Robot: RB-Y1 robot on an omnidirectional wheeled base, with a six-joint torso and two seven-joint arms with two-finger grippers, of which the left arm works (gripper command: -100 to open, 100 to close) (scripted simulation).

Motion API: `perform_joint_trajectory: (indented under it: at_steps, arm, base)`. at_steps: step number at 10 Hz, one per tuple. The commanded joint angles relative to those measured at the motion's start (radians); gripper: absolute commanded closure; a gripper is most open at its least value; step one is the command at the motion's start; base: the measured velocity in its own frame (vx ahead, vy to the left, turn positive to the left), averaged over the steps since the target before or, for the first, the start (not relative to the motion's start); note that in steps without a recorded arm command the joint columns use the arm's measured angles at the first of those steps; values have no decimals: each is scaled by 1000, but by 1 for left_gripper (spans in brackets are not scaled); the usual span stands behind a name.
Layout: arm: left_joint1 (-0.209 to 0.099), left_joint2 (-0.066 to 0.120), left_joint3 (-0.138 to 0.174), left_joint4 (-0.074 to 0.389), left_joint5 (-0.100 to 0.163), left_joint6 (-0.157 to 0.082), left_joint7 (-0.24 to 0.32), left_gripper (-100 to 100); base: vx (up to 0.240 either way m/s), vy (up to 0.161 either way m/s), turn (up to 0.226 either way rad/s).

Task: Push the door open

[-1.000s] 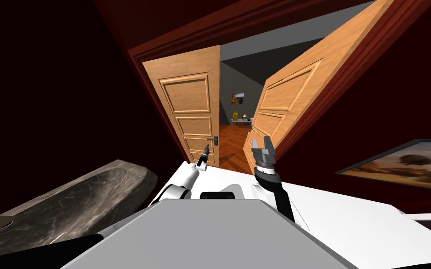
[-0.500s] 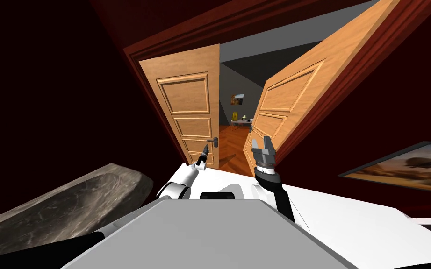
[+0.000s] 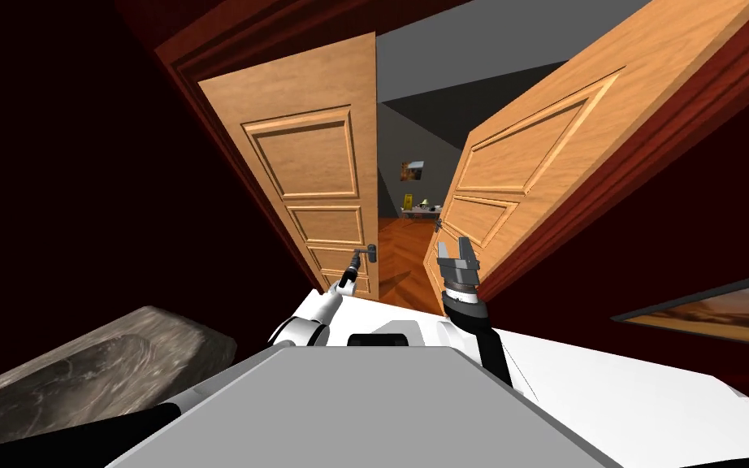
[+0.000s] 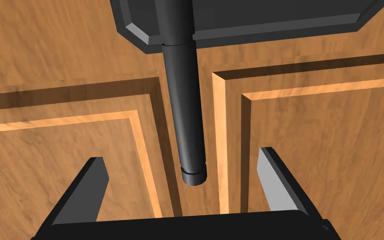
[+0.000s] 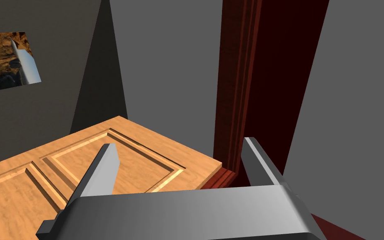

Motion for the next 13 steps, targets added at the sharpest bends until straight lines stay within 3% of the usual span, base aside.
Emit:
perform_joint_trajectory:
  at_steps: [1,3,4,5,10,11,13]
  arm:
    - [1,-6,2,0,1,0,0,-100]
    - [-1,-32,7,2,2,0,-1,-100]
    - [-7,-25,7,13,3,-6,-2,-100]
    - [-7,-25,7,13,3,-6,-2,100]
    - [-7,-25,7,13,3,-6,-2,100]
    - [-4,-9,20,15,7,-5,-5,100]
    - [-4,-6,23,15,8,-5,-6,100]
  base:
    - [213,-49,-28]
    - [219,-33,-24]
    - [76,-19,-2]
    - [-6,2,5]
    - [-15,4,-2]
    - [82,-58,29]
    - [111,-70,37]
